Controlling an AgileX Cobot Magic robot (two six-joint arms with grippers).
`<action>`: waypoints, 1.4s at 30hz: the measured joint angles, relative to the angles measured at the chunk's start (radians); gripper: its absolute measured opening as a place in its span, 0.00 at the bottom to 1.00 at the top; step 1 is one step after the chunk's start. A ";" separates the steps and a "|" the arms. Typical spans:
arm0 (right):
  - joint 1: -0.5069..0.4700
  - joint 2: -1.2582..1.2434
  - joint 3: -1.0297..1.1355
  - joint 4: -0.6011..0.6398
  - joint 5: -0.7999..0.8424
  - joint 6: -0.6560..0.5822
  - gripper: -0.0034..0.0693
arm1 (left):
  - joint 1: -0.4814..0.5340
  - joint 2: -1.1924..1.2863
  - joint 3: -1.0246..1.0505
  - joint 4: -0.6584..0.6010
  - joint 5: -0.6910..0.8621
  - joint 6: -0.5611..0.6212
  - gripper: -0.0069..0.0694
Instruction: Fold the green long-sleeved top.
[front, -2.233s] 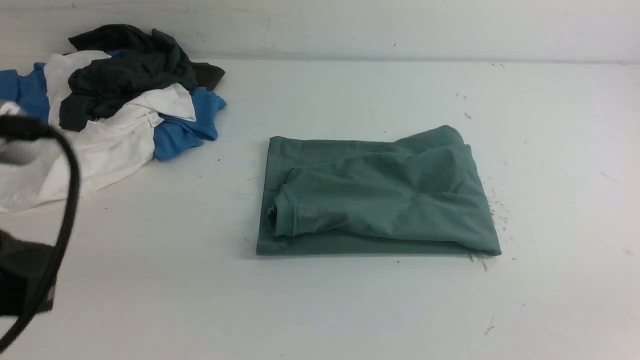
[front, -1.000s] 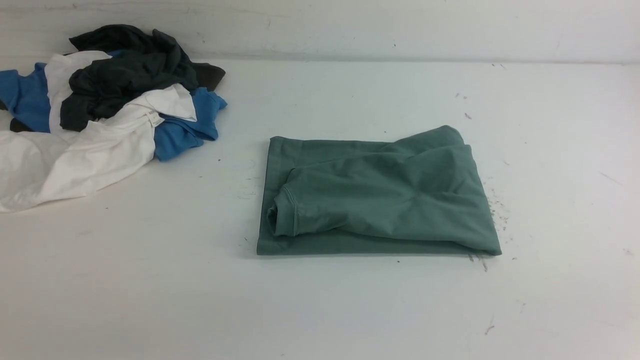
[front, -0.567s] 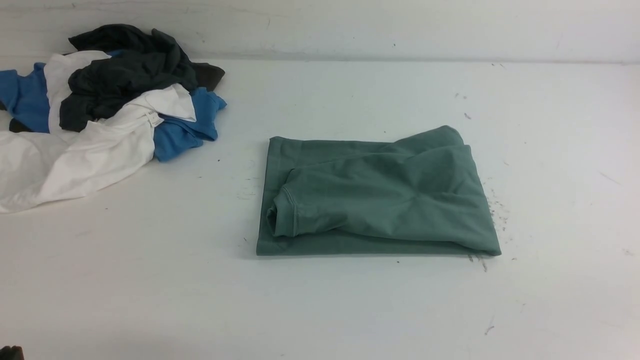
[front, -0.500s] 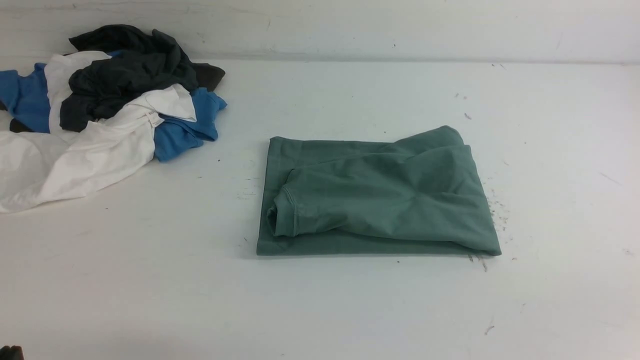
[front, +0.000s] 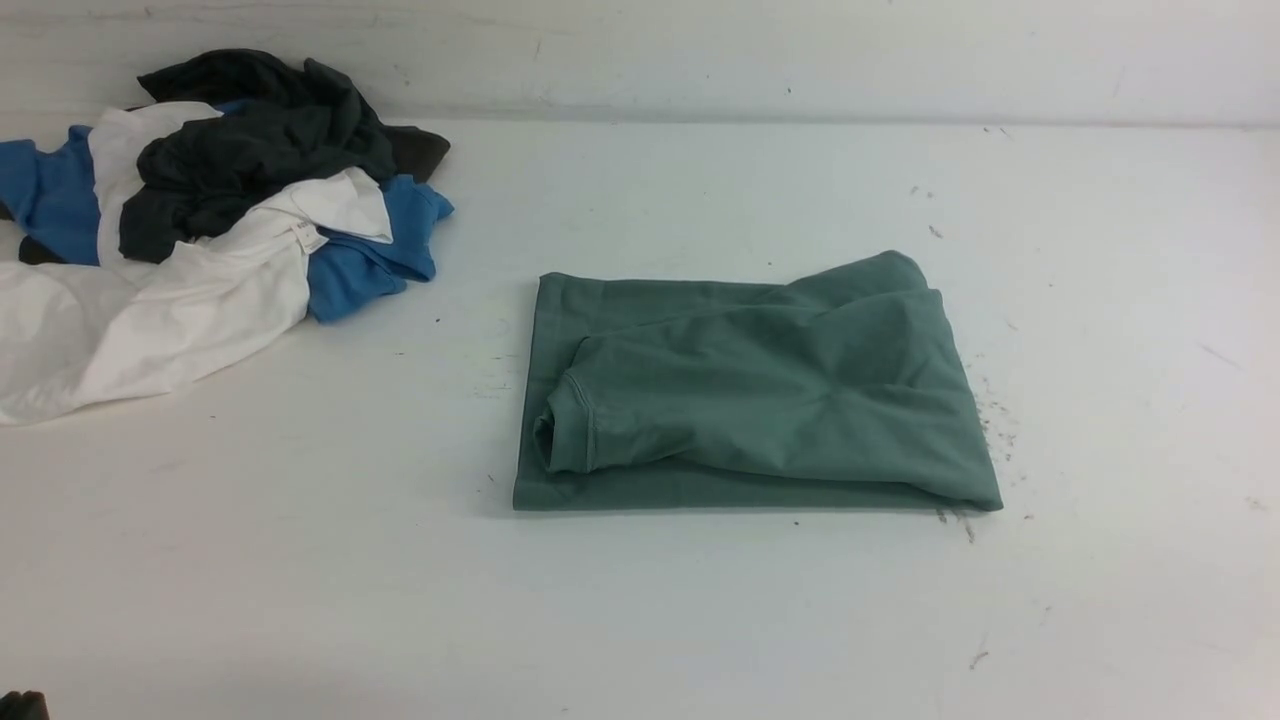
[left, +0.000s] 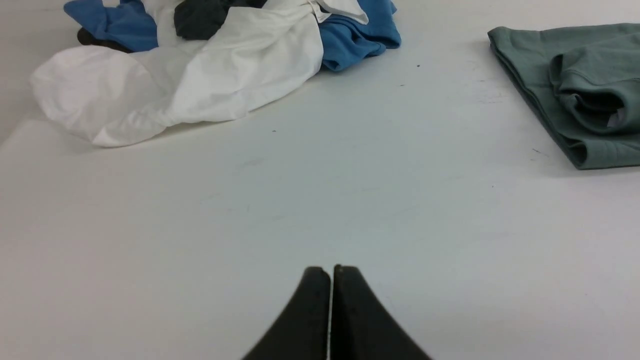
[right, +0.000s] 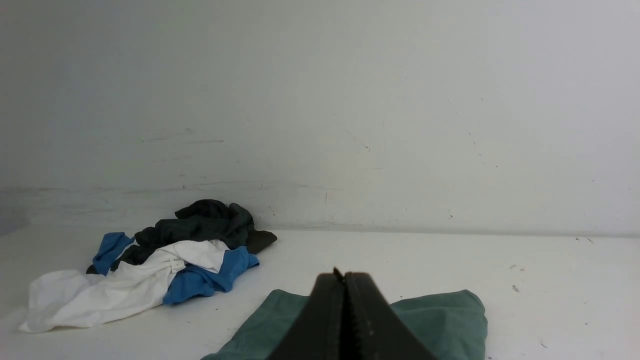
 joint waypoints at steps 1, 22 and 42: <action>0.000 0.000 0.000 0.000 0.000 0.000 0.03 | 0.000 0.000 0.000 0.000 0.000 0.000 0.09; -0.289 0.000 0.226 -0.113 -0.017 -0.023 0.03 | 0.000 -0.001 0.000 0.000 0.000 0.000 0.09; -0.394 0.001 0.358 -0.146 -0.003 -0.007 0.03 | 0.000 -0.001 0.000 -0.002 -0.001 0.000 0.09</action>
